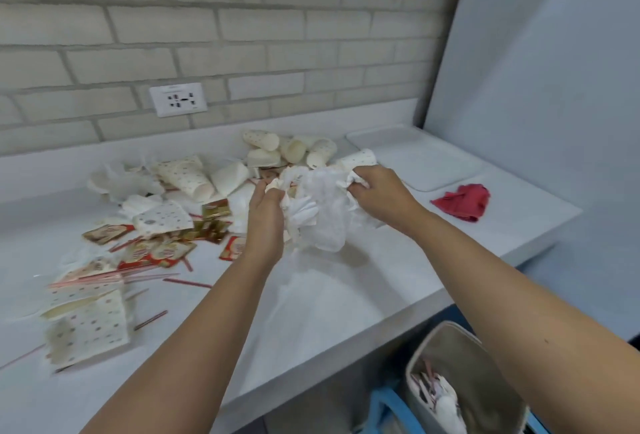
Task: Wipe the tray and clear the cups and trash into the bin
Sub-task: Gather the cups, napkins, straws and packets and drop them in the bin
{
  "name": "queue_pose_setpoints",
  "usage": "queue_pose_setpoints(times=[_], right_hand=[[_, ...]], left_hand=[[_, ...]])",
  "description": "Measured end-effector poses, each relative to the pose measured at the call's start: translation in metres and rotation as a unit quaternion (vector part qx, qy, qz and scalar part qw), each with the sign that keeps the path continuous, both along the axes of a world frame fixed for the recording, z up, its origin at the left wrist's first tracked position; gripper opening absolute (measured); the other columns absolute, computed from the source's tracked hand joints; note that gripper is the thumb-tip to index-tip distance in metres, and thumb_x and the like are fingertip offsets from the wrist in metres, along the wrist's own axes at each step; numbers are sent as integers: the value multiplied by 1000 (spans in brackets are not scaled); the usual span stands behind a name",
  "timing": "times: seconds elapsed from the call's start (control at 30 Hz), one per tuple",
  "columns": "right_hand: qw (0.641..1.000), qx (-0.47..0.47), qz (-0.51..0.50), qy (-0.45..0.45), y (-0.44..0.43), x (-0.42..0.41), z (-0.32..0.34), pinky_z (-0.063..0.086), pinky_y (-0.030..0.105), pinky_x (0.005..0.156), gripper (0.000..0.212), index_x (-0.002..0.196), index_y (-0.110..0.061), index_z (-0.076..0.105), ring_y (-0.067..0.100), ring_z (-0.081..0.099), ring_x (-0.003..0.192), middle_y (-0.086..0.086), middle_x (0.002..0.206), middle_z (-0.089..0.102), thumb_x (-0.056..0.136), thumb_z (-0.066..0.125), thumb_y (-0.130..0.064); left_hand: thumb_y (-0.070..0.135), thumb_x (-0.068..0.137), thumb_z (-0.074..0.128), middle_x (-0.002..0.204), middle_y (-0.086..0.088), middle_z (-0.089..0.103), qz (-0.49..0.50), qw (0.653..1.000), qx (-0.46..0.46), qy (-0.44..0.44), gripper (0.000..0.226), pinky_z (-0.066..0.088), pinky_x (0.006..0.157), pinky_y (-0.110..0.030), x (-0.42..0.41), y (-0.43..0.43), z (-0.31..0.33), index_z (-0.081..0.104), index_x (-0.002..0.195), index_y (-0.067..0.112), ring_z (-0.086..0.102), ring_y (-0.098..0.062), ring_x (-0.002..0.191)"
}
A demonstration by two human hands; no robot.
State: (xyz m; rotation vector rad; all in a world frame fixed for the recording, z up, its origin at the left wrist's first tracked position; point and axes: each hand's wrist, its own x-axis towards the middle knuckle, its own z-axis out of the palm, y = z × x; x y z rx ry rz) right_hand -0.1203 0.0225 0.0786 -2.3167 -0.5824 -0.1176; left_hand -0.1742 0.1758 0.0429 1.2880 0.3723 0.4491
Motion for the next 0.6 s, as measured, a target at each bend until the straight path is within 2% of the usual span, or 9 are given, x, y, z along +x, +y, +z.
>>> queue_pose_setpoints(times=[0.07, 0.13, 0.23, 0.3, 0.4, 0.47, 0.53, 0.6], right_hand=[[1000, 17, -24, 4, -34, -1, 1, 28, 15, 48, 29, 62, -11, 47, 8, 38, 56, -6, 58, 41, 91, 51, -11], [998, 44, -39, 19, -69, -5, 1, 27, 17, 45, 30, 63, -12, 47, 6, 35, 51, -6, 54, 38, 93, 52, -16], [993, 86, -54, 56, -118, -13, -2, 23, 12, 41, 37, 58, -16, 42, 1, 33, 40, -11, 44, 36, 93, 53, -18], [992, 83, -62, 75, -146, -18, -7, 26, 16, 46, 30, 65, -7, 50, 1, 33, 43, -9, 52, 41, 93, 53, -17], [986, 95, -82, 105, -183, -22, -20, 32, 25, 58, 23, 87, 7, 60, 13, 44, 60, 9, 69, 49, 93, 53, -14], [984, 99, -96, 117, -206, -27, -32, 31, 25, 57, 22, 75, 2, 57, 12, 43, 58, 8, 64, 48, 92, 53, -11], [980, 100, -122, 124, -228, -35, -50, 30, 22, 52, 29, 63, -8, 51, 7, 40, 50, 1, 56, 46, 92, 53, -9], [971, 118, -143, 148, -245, -45, -75, 32, 24, 55, 25, 69, -1, 56, 12, 44, 56, 6, 61, 50, 92, 53, -10]], left_hand=[[7, 90, 37, 93, 3, 59, -41, 999, -22, -4, 25, 46, 80, -29, 8, -36, -2, 55, 94, 24, 57, -19, 90], [6, 90, 37, 85, 5, 57, -73, 997, -13, -1, 25, 44, 73, -26, 14, -70, -5, 56, 88, 22, 55, -16, 83], [8, 90, 36, 91, -1, 60, -138, 990, 8, 1, 24, 43, 70, -27, 20, -119, -10, 57, 102, 13, 56, -18, 84], [8, 90, 36, 86, -1, 59, -175, 985, 6, 6, 21, 43, 66, -26, 23, -148, -14, 56, 94, 14, 55, -16, 78], [6, 90, 36, 81, -1, 55, -226, 974, 12, 18, 18, 44, 57, -17, 23, -192, -22, 53, 95, 10, 53, -12, 71], [5, 89, 36, 85, -4, 56, -267, 963, 8, 36, 20, 45, 60, -18, 21, -218, -34, 53, 99, 9, 54, -13, 74], [7, 85, 39, 87, -8, 55, -299, 952, 23, 64, 17, 43, 67, -27, 20, -239, -53, 53, 92, 12, 54, -18, 78], [8, 84, 39, 92, -10, 57, -330, 938, 56, 91, 18, 43, 74, -32, 19, -255, -74, 53, 93, 14, 55, -22, 85]])
